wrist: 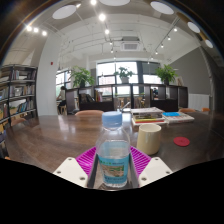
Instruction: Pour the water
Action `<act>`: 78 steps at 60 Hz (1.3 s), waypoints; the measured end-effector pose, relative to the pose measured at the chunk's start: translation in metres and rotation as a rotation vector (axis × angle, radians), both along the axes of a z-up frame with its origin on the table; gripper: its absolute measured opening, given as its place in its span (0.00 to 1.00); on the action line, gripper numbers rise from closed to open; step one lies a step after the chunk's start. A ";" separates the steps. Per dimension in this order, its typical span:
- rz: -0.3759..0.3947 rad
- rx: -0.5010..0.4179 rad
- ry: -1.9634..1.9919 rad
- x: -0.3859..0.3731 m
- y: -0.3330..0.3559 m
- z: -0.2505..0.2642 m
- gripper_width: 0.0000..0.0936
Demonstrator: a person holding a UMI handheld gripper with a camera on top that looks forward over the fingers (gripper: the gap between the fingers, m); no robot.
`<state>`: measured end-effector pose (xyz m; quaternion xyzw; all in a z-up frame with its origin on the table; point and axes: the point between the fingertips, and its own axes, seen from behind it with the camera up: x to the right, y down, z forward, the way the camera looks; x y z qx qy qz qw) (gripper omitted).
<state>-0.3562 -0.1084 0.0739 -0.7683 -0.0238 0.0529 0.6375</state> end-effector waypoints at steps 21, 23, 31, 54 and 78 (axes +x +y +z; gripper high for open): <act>0.040 0.018 -0.013 -0.004 0.004 0.002 0.30; 0.047 0.020 -0.019 -0.005 0.004 0.002 0.30; 0.046 0.001 0.018 -0.009 0.011 0.003 0.30; 0.038 -0.006 0.909 -0.014 0.080 0.076 0.30; -0.047 0.124 1.862 0.040 0.114 0.130 0.32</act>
